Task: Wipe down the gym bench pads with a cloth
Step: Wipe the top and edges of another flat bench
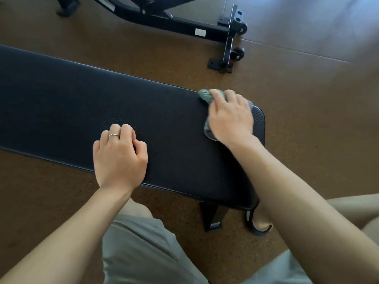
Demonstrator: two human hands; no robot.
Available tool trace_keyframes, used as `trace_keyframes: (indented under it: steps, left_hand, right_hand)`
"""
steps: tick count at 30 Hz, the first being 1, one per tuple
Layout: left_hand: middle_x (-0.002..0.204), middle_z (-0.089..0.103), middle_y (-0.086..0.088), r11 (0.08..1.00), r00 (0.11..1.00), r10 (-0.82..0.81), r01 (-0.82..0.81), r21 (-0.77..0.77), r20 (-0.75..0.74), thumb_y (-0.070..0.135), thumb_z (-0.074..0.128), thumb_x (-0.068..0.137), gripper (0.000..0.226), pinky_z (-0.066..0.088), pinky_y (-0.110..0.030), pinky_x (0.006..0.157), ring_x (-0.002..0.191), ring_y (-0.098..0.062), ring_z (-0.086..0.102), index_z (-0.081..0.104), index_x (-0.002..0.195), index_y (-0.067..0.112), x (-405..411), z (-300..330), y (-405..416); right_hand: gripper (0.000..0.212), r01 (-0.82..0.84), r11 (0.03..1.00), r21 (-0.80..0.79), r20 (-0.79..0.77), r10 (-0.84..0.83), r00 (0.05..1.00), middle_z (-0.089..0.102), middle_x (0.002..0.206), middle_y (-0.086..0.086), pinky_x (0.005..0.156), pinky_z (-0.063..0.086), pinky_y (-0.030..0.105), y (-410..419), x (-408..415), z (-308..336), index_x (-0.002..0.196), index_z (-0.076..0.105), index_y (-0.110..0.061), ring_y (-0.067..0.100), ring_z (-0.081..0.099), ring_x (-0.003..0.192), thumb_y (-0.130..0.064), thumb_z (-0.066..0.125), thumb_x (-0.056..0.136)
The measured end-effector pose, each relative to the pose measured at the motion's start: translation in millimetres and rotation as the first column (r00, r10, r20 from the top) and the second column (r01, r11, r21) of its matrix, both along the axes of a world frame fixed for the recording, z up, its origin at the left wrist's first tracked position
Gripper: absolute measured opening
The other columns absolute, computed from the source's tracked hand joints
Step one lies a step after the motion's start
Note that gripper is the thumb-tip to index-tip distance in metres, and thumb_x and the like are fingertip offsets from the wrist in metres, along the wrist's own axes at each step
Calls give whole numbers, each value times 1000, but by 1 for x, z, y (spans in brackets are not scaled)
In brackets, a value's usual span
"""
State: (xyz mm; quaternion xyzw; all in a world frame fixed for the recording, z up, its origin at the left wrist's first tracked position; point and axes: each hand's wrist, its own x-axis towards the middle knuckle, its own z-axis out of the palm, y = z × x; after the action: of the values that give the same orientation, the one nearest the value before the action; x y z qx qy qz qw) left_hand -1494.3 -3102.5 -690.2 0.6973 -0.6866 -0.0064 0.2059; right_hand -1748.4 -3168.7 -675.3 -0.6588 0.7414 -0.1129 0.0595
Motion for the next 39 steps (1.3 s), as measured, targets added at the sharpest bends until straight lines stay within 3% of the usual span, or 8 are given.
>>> trace_keyframes:
  steps: [4,8,11,15,24,27,31,39]
  left_hand:
    - [87,46,-2,1000,1000,9,-9,1,-2,26,38,92,13,26,-37,72,80,-20,37,44,86,16,0,-1,0]
    - [86,45,-2,1000,1000,26,-26,7,1,24,40,91,10,27,-38,72,79,-21,37,42,84,17,-1,-2,0]
    - [86,47,-3,1000,1000,6,-6,20,9,24,41,91,10,29,-39,71,79,-22,38,43,85,17,1,-2,-1]
    - [87,47,-3,1000,1000,-9,9,7,9,22,42,90,9,27,-38,71,80,-19,34,46,87,16,4,-2,0]
    - [89,48,-3,1000,1000,-4,4,2,-28,27,36,92,13,30,-38,73,81,-21,39,43,86,17,2,-1,1]
    - [88,47,-3,1000,999,-19,19,-3,-28,25,37,92,10,28,-38,73,81,-20,37,41,86,18,4,-2,1]
    - [90,48,-4,999,998,-46,46,-7,-45,24,38,92,7,31,-39,74,82,-20,38,40,87,19,8,-3,2]
    - [91,51,-5,999,998,-52,52,0,-21,27,38,93,13,34,-39,74,82,-21,42,45,88,17,7,-2,1]
  right_hand:
    - [50,157,983,94,10,-159,987,31,162,8,125,18,41,42,-48,0,157,33,-28,28,25,149,-37,26,108]
    - [57,233,965,119,-51,-229,972,17,168,17,126,8,48,49,-3,-6,161,25,-17,39,12,155,-34,20,107]
    - [63,-51,997,49,-51,54,997,32,163,17,124,17,53,65,69,-4,156,38,-12,41,24,151,-32,20,99]
    - [55,-391,915,100,10,392,920,21,168,6,128,9,44,115,105,1,161,25,-23,28,11,157,-36,29,107]
    - [61,87,987,132,-29,-84,996,11,170,2,128,5,41,151,31,3,162,20,-25,23,2,158,-44,14,104]
    - [57,-134,989,69,-24,136,990,23,167,5,127,13,47,133,82,1,160,30,-23,29,14,156,-38,28,104]
    - [54,-378,921,91,-28,382,924,16,169,2,128,8,42,117,89,2,161,21,-27,24,7,157,-40,23,109]
    - [56,129,981,147,42,-136,990,4,171,4,128,0,41,72,8,9,163,13,-24,25,-2,158,-38,19,109]
